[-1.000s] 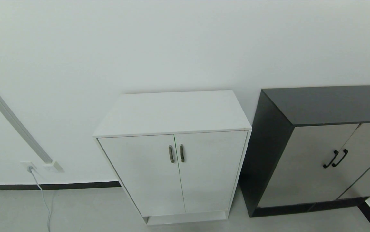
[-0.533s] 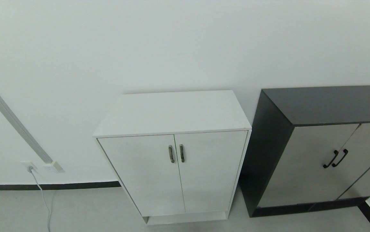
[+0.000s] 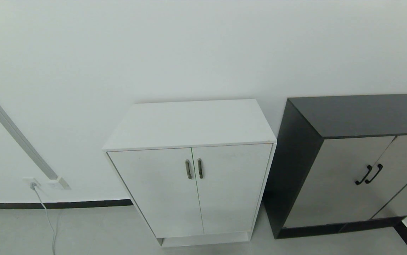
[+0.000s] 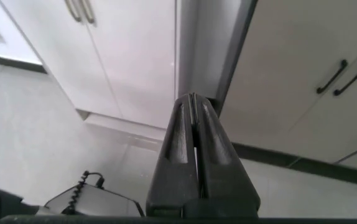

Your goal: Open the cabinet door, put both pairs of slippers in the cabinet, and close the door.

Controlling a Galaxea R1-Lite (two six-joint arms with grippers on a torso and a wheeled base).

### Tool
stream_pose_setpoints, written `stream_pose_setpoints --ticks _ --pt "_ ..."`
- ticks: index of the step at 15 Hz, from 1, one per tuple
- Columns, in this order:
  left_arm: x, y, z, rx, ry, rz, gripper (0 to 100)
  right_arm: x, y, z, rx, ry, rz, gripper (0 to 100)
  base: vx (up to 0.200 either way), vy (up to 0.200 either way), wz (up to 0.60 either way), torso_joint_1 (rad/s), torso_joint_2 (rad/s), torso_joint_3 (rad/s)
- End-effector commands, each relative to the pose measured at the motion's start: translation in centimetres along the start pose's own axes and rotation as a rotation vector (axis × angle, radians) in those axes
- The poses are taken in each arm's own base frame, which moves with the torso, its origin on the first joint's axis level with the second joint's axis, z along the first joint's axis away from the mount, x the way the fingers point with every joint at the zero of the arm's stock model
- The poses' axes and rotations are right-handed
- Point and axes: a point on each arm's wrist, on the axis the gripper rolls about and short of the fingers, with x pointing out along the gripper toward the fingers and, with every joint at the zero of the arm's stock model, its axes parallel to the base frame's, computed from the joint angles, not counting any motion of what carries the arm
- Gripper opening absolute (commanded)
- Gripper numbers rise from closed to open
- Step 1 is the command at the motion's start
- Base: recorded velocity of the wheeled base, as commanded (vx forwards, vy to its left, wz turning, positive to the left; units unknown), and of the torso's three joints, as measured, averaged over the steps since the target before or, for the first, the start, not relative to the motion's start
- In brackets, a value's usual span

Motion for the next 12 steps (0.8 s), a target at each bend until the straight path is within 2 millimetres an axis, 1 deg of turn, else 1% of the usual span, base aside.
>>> stream_pose_setpoints --ticks 1,3,4,5,6,7,8,9,11,12 --pt "0.0 0.0 0.0 0.0 0.0 0.0 0 0.5 -0.1 0.1 0.024 0.055 0.015 0 0.0 0.0 0.0 0.0 0.0 0.0" --pt "0.0 0.0 0.0 0.0 0.001 0.0 0 0.8 -0.1 0.2 0.052 0.091 -0.023 0 0.0 0.0 0.0 0.0 0.0 0.0" --pt "0.0 0.0 0.0 0.0 0.001 0.0 0 0.3 -0.1 0.1 -0.025 0.038 -0.049 0 0.0 0.0 0.0 0.0 0.0 0.0" --pt "0.0 0.0 0.0 0.0 0.0 0.0 0 0.1 -0.1 0.0 -0.035 0.015 -0.023 0 0.0 0.0 0.0 0.0 0.0 0.0" --pt "0.0 0.0 0.0 0.0 0.001 0.0 0 0.3 -0.1 0.1 -0.003 0.036 -0.037 0 0.0 0.0 0.0 0.0 0.0 0.0" --pt "0.0 0.0 0.0 0.0 0.0 0.0 0 0.6 -0.3 0.2 0.001 0.084 -0.168 0 0.0 0.0 0.0 0.0 0.0 0.0" --pt "0.0 0.0 0.0 0.0 0.0 0.0 0 0.6 -0.5 0.2 -0.062 0.102 -0.344 0 0.0 0.0 0.0 0.0 0.0 0.0" --pt "0.0 0.0 0.0 0.0 0.0 0.0 0 0.2 -0.2 0.0 -0.088 0.055 -0.423 0 0.0 0.0 0.0 0.0 0.0 0.0" --pt "0.0 0.0 0.0 0.0 0.0 0.0 0 -0.4 0.4 -0.3 -0.089 -0.051 -0.374 0 0.0 0.0 0.0 0.0 0.0 0.0" --pt "0.0 0.0 0.0 0.0 0.0 0.0 0 -0.3 0.4 -0.3 -0.058 -0.061 -0.366 0 0.0 0.0 0.0 0.0 0.0 0.0"
